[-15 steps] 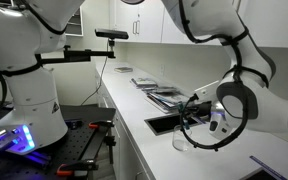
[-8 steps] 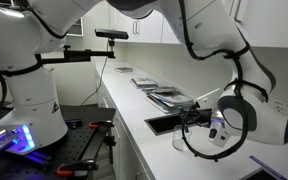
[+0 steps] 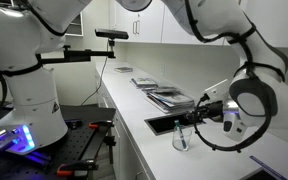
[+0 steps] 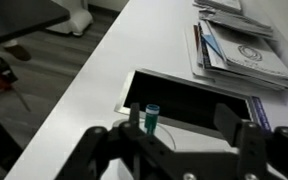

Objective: Pick the marker and put it in the cup

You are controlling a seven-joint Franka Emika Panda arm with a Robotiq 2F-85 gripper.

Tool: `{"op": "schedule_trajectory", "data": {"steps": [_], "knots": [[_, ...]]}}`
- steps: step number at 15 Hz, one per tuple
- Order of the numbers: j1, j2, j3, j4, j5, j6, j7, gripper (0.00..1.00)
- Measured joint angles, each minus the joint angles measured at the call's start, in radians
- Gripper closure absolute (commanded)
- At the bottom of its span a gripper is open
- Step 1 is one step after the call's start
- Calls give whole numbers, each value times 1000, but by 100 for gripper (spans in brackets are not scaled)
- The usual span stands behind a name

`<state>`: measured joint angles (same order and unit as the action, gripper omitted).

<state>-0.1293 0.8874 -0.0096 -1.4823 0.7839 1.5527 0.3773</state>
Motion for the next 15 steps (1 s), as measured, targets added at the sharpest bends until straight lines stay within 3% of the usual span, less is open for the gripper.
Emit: {"op": "schedule_trajectory", "data": {"steps": [3, 7, 11, 15], "knots": [[13, -73, -31, -52, -56, 42, -5, 0], [42, -178, -51, -145, -148, 181, -16, 0], [101, -291, -51, -247, -224, 358, -18, 0], [144, -378, -59, -375, -293, 608, 24, 0]]}}
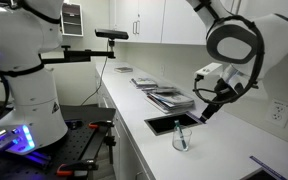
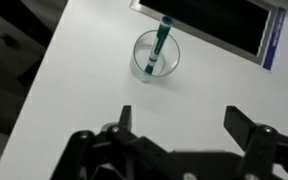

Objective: Pick the marker and put it in the cup

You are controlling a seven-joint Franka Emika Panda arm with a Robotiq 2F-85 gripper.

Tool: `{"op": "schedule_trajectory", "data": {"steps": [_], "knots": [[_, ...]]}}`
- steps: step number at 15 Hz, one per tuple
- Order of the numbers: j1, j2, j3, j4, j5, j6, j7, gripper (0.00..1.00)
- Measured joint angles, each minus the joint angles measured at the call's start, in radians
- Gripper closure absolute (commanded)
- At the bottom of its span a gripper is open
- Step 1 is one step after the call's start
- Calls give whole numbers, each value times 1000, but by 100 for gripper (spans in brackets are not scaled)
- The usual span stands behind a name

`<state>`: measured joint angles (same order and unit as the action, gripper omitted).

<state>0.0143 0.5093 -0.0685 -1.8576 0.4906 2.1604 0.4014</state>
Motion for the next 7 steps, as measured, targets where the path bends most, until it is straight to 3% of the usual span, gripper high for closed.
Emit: {"op": "schedule_trajectory", "data": {"steps": [3, 7], "knots": [[8, -55, -5, -87, -32, 118, 22, 0], [8, -133, -5, -178, -58, 167, 22, 0]]}}
